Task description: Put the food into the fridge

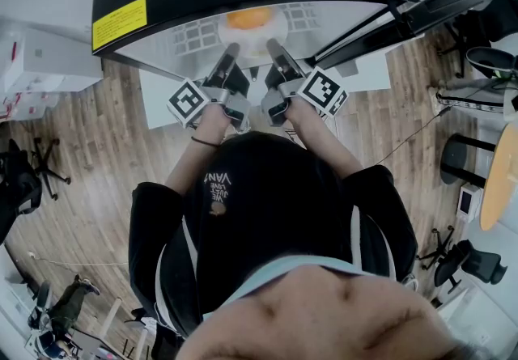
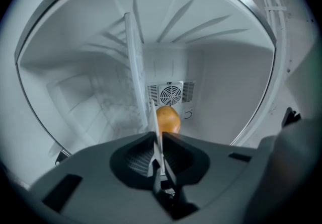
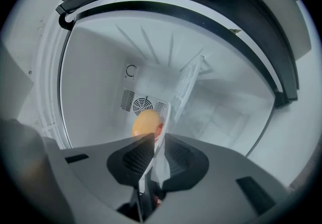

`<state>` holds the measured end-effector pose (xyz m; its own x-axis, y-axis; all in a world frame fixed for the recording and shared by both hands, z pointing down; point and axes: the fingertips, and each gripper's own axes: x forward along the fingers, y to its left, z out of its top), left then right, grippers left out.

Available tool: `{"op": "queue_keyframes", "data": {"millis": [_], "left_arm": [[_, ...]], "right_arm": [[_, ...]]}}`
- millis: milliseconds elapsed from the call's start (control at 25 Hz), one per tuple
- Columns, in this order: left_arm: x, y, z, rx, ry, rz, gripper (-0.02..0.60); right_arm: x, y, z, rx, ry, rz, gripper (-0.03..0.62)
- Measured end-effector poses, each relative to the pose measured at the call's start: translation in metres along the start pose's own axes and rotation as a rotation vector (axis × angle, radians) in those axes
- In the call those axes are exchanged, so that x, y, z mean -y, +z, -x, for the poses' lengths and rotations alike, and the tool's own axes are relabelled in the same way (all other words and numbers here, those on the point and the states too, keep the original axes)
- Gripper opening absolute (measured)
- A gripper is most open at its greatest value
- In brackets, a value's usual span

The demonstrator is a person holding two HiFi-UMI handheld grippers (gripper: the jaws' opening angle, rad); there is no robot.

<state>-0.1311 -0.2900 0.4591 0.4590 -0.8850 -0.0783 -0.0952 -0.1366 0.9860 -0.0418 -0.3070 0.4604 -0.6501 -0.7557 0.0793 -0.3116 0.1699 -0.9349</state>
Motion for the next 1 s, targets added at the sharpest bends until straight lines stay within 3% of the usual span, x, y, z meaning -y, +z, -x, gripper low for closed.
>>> {"op": "queue_keyframes", "data": {"millis": [560, 800, 1000], "left_arm": [[0.003, -0.003, 0.001, -0.023, -0.010, -0.065, 0.058], [0.004, -0.012, 0.003, -0.064, -0.006, -0.098, 0.103], [-0.002, -0.017, 0.010, -0.116, 0.057, -0.242, 0.133]], "right_arm": [[-0.003, 0.001, 0.001, -0.017, 0.030, 0.066, 0.130], [-0.009, 0.000, 0.005, -0.045, 0.029, 0.201, 0.163], [-0.007, -0.004, 0.013, -0.077, 0.005, 0.341, 0.186]]}}
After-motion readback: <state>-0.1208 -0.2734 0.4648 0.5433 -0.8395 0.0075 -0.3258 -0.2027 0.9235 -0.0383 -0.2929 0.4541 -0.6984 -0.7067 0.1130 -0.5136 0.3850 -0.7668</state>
